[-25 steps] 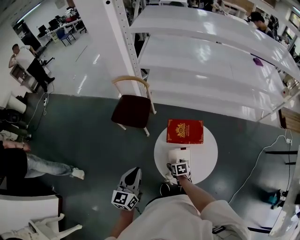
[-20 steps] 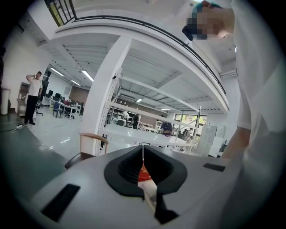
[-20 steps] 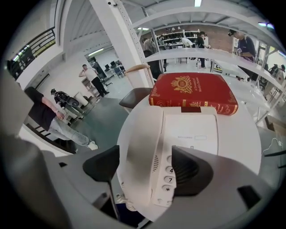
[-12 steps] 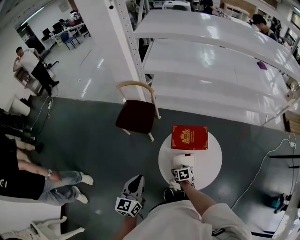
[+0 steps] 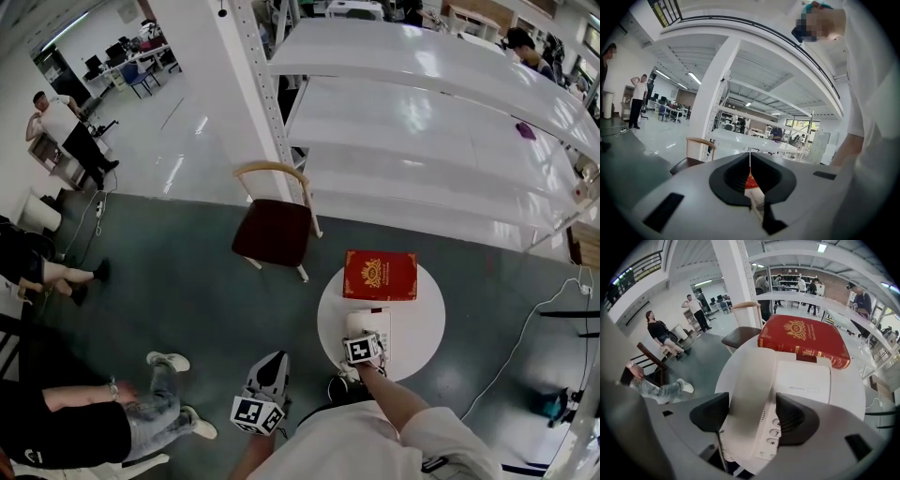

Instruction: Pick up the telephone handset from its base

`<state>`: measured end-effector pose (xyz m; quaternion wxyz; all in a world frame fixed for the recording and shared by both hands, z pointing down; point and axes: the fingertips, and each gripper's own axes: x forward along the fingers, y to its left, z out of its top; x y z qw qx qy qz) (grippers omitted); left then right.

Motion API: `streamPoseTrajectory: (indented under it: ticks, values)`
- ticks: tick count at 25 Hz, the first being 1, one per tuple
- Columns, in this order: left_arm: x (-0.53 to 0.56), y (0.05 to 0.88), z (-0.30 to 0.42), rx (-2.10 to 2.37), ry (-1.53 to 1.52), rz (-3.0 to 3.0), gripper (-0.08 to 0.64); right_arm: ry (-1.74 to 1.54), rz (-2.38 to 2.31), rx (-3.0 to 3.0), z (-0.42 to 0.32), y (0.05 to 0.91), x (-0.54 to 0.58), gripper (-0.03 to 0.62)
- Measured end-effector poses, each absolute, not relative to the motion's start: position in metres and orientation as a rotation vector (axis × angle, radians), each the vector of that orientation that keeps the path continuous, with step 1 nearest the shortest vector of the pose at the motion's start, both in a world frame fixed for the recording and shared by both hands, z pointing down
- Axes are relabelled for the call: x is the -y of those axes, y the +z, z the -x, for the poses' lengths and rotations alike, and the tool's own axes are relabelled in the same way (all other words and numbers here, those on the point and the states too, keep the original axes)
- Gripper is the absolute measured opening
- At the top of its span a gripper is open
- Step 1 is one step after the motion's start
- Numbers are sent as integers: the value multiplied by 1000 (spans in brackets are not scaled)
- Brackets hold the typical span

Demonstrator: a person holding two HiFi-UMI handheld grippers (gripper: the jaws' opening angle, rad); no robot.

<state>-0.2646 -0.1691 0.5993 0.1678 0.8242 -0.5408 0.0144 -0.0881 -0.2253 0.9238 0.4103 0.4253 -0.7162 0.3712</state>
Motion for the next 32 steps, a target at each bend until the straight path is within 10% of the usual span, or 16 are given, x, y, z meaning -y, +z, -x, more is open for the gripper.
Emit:
streamPoseTrajectory:
  ticks: [32]
  values:
    - [142, 594, 262, 1573, 35, -2335, 21, 978, -1161, 1763, 87, 908, 220, 238]
